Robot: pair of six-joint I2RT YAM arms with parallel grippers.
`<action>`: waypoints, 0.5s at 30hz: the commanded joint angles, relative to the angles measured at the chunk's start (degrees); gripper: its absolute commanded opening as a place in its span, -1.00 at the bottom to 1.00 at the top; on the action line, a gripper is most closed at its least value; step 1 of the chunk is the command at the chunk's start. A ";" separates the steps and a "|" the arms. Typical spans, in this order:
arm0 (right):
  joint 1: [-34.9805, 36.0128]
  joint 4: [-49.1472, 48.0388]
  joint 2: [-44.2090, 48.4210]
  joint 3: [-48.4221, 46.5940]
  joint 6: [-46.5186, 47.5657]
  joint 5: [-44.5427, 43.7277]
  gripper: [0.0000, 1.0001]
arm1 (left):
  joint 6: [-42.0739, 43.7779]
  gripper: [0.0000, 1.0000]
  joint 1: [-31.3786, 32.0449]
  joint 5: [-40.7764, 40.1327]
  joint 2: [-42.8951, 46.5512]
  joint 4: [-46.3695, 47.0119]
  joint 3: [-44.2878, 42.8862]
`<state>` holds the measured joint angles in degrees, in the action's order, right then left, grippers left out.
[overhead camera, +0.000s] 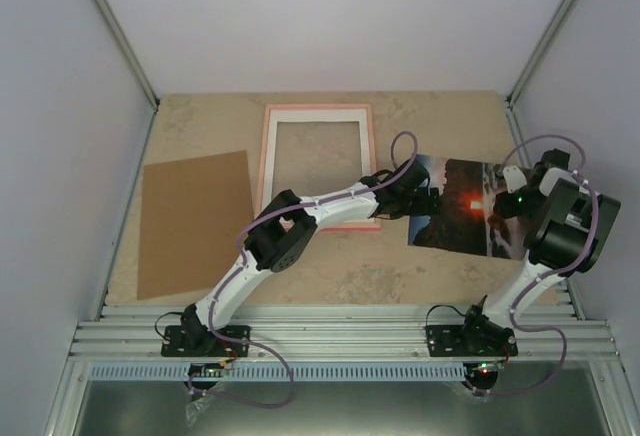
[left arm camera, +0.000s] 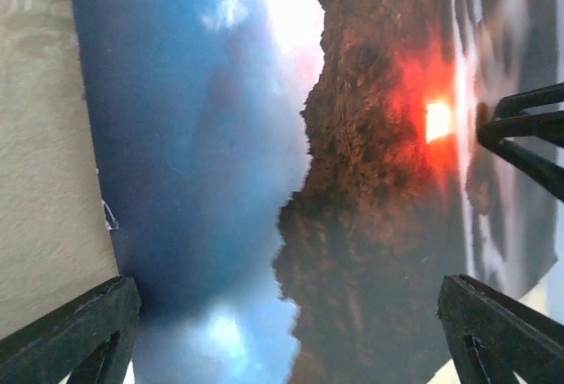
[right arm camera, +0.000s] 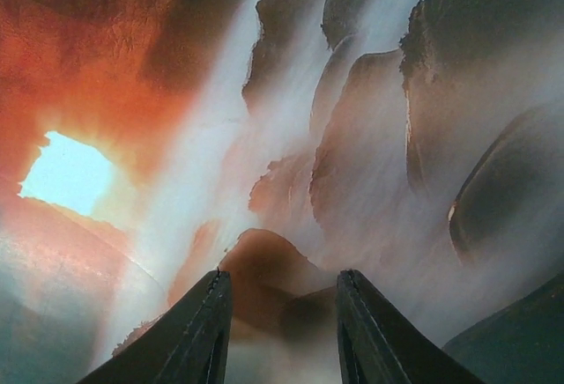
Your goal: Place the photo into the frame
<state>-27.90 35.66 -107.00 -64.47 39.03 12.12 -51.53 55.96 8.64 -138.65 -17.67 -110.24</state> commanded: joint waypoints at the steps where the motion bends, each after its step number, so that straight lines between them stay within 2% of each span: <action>1: 0.63 1.80 -8.21 3.85 0.88 -5.19 -0.31 | -5.25 0.89 -0.09 6.43 -6.04 -0.07 -0.06; 6: 1.97 2.97 -10.79 2.81 0.66 -4.83 -0.35 | -7.12 0.91 -0.15 11.38 -9.38 3.06 -2.57; 13: 3.74 3.23 -12.43 2.51 0.44 -4.51 -0.38 | -8.42 0.99 -0.37 12.85 -6.88 16.29 0.01; 15: 3.90 3.24 -12.29 2.59 0.44 -4.34 -0.39 | -9.22 0.99 -0.49 12.95 -6.93 17.48 -0.27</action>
<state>-25.96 36.05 -109.73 -67.72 38.98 12.12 -58.33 55.29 19.73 -143.44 -3.42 -112.14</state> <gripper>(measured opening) 0.309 0.993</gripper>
